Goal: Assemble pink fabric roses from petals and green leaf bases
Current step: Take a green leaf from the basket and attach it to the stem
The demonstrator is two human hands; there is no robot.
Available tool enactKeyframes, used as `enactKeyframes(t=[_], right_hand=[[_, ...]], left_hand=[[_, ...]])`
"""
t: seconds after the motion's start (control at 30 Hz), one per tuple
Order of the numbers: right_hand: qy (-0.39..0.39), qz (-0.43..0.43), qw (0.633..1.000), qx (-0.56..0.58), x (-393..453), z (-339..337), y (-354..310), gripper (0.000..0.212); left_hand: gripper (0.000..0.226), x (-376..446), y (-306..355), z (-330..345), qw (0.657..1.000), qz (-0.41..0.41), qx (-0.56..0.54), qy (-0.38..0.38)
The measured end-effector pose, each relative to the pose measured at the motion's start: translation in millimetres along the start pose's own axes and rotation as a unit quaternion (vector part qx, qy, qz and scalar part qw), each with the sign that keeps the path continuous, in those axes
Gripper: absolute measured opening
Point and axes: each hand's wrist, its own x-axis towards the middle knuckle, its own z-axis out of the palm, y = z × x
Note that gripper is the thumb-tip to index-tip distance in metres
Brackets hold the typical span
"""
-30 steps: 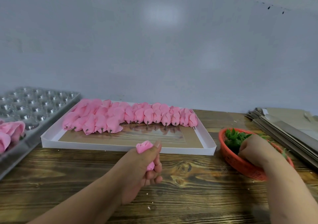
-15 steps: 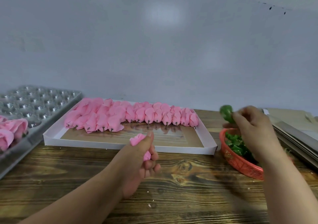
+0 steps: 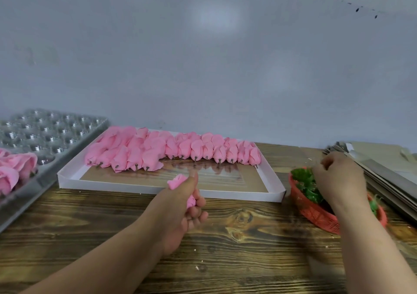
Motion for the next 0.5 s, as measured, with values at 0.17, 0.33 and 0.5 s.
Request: enactKeyframes(t=[0.17,0.33,0.5], right_hand=[[-0.068,0.054,0.987,-0.137,2,-1,13,0.031],[0.024,0.056,0.984,-0.17,6,-10,20,0.016],[0.147,-0.043,0.984,-0.085,8,-15,19,0.012]], left_hand=[[0.036,-3,0,0,1.0,0.0,0.008,-0.008],[0.036,-1,-1,0,1.0,-0.003,0.011,0.001],[0.034,-2,-1,1,1.0,-0.006,0.014,-0.004]])
